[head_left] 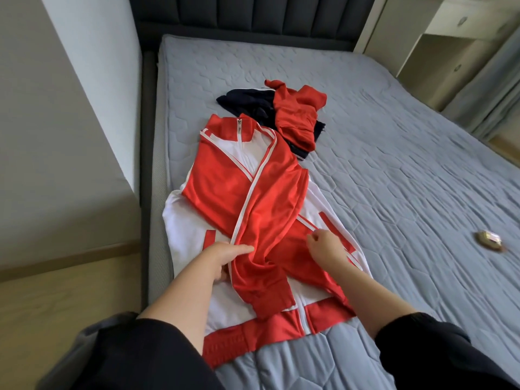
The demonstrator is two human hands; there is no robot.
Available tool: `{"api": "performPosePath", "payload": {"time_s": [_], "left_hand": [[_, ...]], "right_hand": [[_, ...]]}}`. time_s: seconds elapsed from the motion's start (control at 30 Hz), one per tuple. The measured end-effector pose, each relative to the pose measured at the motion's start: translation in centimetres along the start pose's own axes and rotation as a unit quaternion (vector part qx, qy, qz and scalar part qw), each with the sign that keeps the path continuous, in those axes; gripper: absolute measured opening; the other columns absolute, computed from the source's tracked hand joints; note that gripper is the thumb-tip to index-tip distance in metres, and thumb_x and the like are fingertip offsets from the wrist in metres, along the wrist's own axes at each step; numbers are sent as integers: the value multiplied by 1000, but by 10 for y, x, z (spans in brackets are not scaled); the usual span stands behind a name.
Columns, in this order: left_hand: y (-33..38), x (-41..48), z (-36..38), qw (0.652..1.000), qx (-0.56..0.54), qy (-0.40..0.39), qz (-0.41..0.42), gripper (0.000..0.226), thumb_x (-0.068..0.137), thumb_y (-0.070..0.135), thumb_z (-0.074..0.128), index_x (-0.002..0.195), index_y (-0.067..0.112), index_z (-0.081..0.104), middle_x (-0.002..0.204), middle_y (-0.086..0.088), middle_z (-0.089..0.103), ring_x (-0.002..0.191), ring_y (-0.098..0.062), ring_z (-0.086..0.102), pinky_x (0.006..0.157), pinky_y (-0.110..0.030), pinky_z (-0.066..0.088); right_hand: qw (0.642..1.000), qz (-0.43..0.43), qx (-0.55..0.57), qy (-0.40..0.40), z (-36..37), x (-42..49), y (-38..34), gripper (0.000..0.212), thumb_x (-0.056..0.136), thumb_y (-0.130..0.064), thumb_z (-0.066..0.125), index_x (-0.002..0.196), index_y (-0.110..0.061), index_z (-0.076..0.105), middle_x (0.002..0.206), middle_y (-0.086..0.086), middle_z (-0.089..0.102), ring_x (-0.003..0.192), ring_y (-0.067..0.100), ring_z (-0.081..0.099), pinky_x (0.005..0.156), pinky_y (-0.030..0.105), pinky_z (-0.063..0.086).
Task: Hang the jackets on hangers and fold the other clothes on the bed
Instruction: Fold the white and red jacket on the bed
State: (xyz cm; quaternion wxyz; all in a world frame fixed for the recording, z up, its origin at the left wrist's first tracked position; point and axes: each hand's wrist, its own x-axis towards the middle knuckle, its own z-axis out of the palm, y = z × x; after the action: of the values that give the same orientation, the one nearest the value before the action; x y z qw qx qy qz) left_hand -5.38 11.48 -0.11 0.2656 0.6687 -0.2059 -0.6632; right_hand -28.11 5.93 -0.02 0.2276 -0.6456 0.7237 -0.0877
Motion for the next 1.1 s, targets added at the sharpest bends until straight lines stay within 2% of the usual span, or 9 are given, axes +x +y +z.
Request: {"api": "performPosePath", "payload": {"time_s": [0.13, 0.33, 0.4, 0.5, 0.63, 0.7, 0.8, 0.93, 1.1], "left_hand": [[1, -3, 1, 999, -33, -29, -6, 8, 95, 7, 54, 89, 6, 60, 78, -10, 65, 68, -22, 61, 60, -33, 51], [9, -10, -5, 996, -57, -45, 49, 14, 98, 13, 50, 94, 8, 63, 62, -3, 69, 50, -14, 66, 51, -24, 54], [10, -16, -11, 997, -30, -47, 46, 28, 89, 29, 66, 107, 7, 65, 78, -7, 73, 69, -19, 71, 70, -33, 59], [6, -25, -18, 993, 107, -48, 9, 72, 59, 50, 84, 115, 10, 63, 113, -9, 66, 112, -29, 59, 104, -46, 39], [1, -27, -18, 991, 120, -61, -11, 24, 82, 29, 73, 98, 13, 66, 97, -6, 67, 97, -22, 60, 98, -39, 43], [3, -29, -18, 995, 62, -83, -2, 10, 90, 22, 64, 92, 13, 64, 79, -4, 68, 76, -18, 63, 74, -32, 55], [1, -32, -25, 990, 134, -34, 11, 27, 88, 28, 67, 105, 8, 63, 92, -7, 69, 85, -21, 65, 78, -33, 53], [-13, -34, -35, 903, 428, 36, -10, 59, 85, 38, 68, 124, -2, 50, 118, -15, 62, 99, -30, 67, 80, -32, 53], [-14, -27, -31, 895, 437, 91, 20, 56, 89, 37, 63, 129, -1, 49, 127, -15, 56, 112, -31, 59, 91, -33, 49]], "right_hand": [[909, 167, 323, -204, 15, -14, -34, 40, 97, -41, 47, 83, -6, 60, 71, 10, 63, 59, 21, 57, 55, 27, 45], [790, 196, 540, -213, 28, -15, -51, 15, 91, -15, 60, 81, -3, 59, 61, 9, 59, 52, 17, 55, 53, 25, 46], [746, 208, 600, -201, 31, -14, -52, 12, 92, -11, 57, 98, -2, 61, 77, 13, 65, 66, 21, 62, 63, 29, 51], [702, 240, 649, -170, 35, -14, -51, 26, 99, -13, 45, 119, 0, 56, 115, 19, 64, 107, 32, 62, 78, 40, 50], [698, 282, 647, -120, 38, -19, -47, 29, 99, -10, 40, 122, -3, 55, 103, 15, 64, 94, 29, 62, 81, 43, 47], [696, 291, 648, -102, 40, -19, -44, 29, 98, -10, 41, 123, -3, 55, 97, 13, 63, 85, 27, 61, 79, 42, 47], [701, 279, 641, -142, 41, -25, -45, 29, 94, -11, 52, 121, -3, 57, 112, 16, 65, 100, 30, 63, 75, 39, 51], [798, 244, 518, -188, 52, -36, -45, 14, 87, 1, 59, 101, 0, 60, 86, 17, 62, 73, 26, 58, 65, 39, 51], [825, 241, 477, -184, 59, -39, -40, 8, 89, 6, 56, 93, 0, 58, 85, 16, 60, 73, 25, 58, 72, 43, 53]]}}
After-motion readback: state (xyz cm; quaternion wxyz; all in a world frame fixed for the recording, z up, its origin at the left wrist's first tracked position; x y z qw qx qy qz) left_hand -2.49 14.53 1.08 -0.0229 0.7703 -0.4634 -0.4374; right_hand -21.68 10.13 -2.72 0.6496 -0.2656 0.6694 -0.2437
